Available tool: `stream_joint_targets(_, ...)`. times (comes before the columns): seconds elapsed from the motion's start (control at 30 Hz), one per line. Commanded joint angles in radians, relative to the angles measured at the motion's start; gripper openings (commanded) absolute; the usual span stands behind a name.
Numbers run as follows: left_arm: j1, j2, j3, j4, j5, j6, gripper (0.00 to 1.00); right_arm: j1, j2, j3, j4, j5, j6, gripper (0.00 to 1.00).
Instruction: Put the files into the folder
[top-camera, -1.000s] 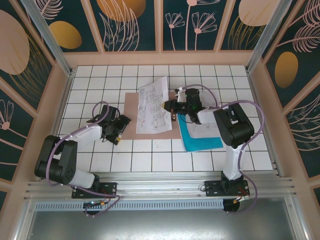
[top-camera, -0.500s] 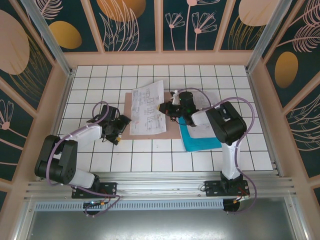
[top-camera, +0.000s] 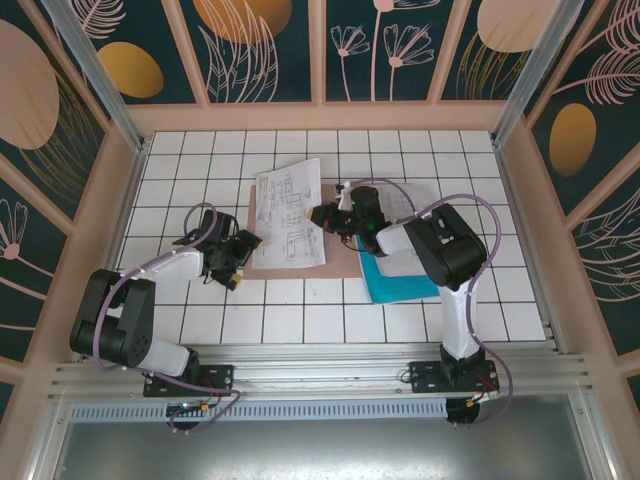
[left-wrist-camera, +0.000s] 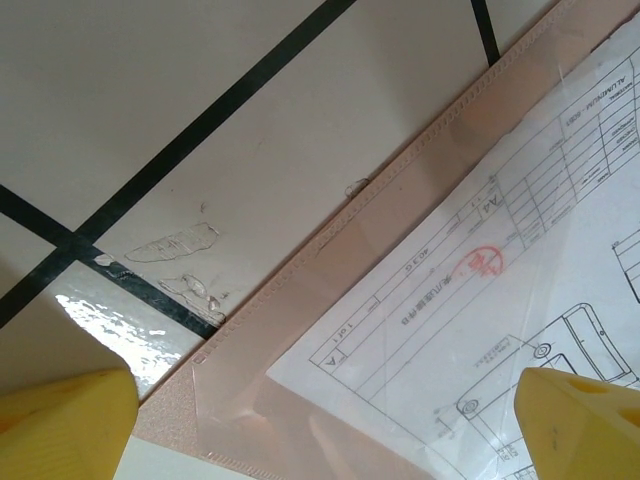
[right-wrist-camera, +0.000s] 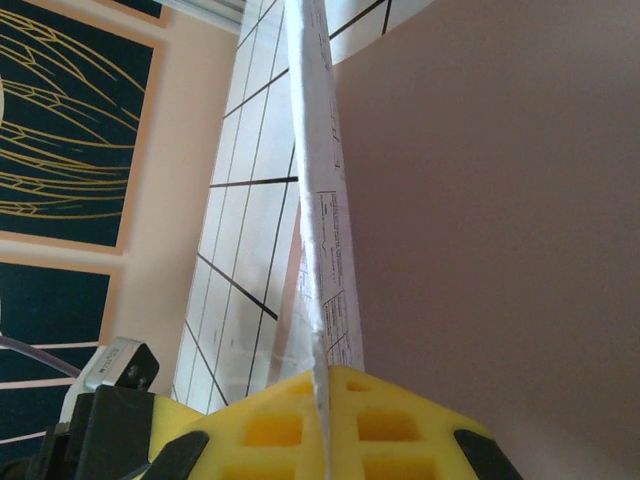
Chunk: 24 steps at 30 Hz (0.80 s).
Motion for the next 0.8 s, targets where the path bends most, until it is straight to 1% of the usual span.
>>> stream_joint_targets(0.0,-0.003,0.043,-0.020,0.070,0.050,0.005,0.97,0.027,0.028,-0.019,0.062,0.028,0.026,0.00)
stream_joint_targets(0.77,-0.006,0.070,0.003,0.069,0.070,0.040,0.97,0.068,0.027,-0.086,0.104,0.079,0.060,0.00)
